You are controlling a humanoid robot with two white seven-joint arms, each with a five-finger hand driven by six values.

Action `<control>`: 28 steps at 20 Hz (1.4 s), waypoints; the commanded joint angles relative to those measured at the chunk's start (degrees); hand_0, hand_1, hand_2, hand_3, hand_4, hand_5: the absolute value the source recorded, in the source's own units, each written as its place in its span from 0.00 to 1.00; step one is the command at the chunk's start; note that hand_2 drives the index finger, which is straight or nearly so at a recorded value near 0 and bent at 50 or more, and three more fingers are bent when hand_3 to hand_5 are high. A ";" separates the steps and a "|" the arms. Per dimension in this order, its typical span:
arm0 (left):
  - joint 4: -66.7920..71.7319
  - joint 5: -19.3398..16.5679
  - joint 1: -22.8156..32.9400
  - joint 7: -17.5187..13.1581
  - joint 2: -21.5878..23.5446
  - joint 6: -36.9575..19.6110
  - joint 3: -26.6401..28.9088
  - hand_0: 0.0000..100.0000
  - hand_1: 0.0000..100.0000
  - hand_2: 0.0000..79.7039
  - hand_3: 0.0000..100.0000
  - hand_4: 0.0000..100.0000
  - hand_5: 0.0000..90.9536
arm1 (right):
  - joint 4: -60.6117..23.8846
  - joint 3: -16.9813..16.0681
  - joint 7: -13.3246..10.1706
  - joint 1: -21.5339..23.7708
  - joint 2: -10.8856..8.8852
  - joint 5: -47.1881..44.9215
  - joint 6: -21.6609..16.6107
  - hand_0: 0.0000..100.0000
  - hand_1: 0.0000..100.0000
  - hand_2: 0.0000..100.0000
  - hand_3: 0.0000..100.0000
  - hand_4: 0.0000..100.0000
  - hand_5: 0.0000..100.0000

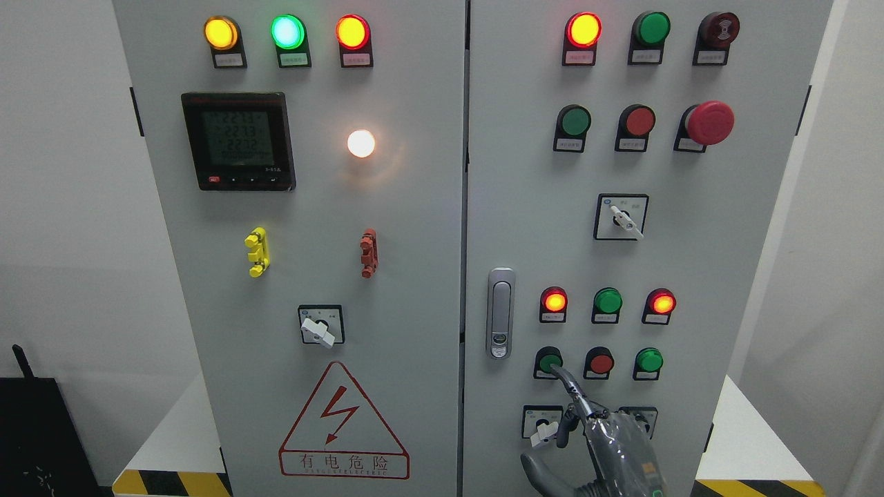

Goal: Press green start button

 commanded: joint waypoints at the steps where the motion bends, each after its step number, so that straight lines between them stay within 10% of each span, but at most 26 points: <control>1: 0.00 0.00 -0.02 -0.02 0.00 -0.04 0.00 0.12 0.56 0.00 0.00 0.00 0.00 | -5.28 0.14 2.07 3.52 -0.02 -6.22 -0.75 0.06 0.09 0.00 0.73 0.65 0.60; 14: 0.00 0.00 -0.02 -0.02 0.00 -0.04 0.00 0.12 0.56 0.00 0.00 0.00 0.00 | -9.94 4.00 1.37 10.90 -0.02 -27.66 5.65 0.04 0.08 0.00 0.44 0.40 0.30; 19: 0.00 0.00 0.06 -0.02 0.00 -0.04 0.00 0.12 0.56 0.00 0.00 0.00 0.00 | -13.55 6.91 1.90 13.54 -0.10 -35.32 11.46 0.04 0.08 0.00 0.12 0.05 0.00; 28: 0.00 0.00 0.06 -0.02 0.00 -0.04 0.00 0.12 0.56 0.00 0.00 0.00 0.00 | -15.57 8.40 3.13 14.25 -0.02 -42.44 13.84 0.00 0.07 0.00 0.00 0.00 0.00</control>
